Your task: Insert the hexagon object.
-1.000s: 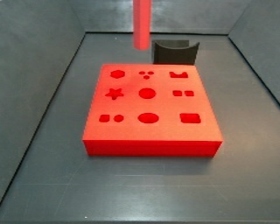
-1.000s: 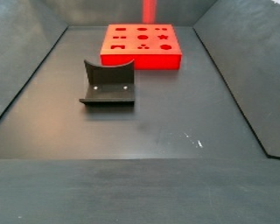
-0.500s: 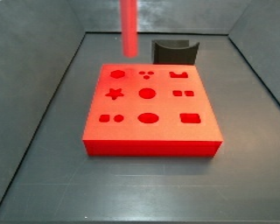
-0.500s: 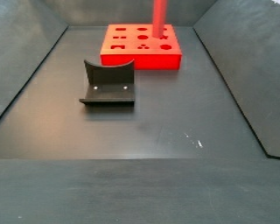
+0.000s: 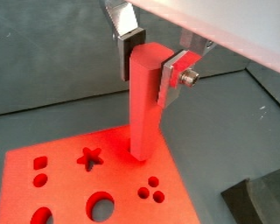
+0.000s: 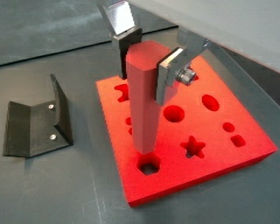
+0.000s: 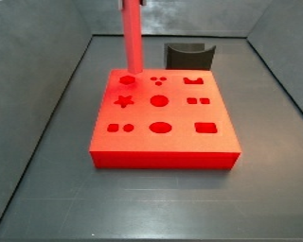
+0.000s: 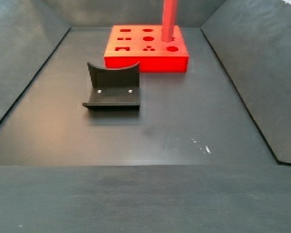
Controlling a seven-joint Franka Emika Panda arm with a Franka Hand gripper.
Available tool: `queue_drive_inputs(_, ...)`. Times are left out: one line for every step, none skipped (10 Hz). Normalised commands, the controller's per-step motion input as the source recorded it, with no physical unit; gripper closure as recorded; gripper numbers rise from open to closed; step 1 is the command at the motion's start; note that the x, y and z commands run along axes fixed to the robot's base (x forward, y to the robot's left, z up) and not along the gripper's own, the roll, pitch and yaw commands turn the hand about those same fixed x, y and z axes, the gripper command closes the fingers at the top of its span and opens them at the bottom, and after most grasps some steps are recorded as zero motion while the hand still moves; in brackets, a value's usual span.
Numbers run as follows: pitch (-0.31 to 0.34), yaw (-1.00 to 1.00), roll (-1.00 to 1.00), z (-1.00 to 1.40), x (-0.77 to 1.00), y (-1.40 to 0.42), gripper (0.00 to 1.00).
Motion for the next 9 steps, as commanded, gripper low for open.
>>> queue_drive_inputs(-0.023, 0.0, 0.03, -0.25, -0.21, 0.0, 1.0)
queue_drive_inputs(-0.057, 0.0, 0.0, -0.33, -0.25, 0.0, 1.0)
queue_drive_inputs(-0.063, 0.0, 0.0, -0.29, -0.26, 0.0, 1.0)
queue_drive_inputs(-0.107, 0.01, 0.0, -0.27, -0.17, 0.0, 1.0)
queue_drive_inputs(-0.126, 0.09, 0.0, -0.23, 0.0, 0.0, 1.0)
queue_drive_inputs(-0.114, 0.17, 0.0, -0.21, 0.0, 0.0, 1.0)
queue_drive_inputs(-0.083, 0.25, 0.0, -0.16, 0.16, 0.0, 1.0)
queue_drive_inputs(-0.046, 0.29, 0.0, -0.14, 0.23, 0.0, 1.0)
queue_drive_inputs(-0.053, 0.17, 0.01, -0.21, 0.0, 0.0, 1.0)
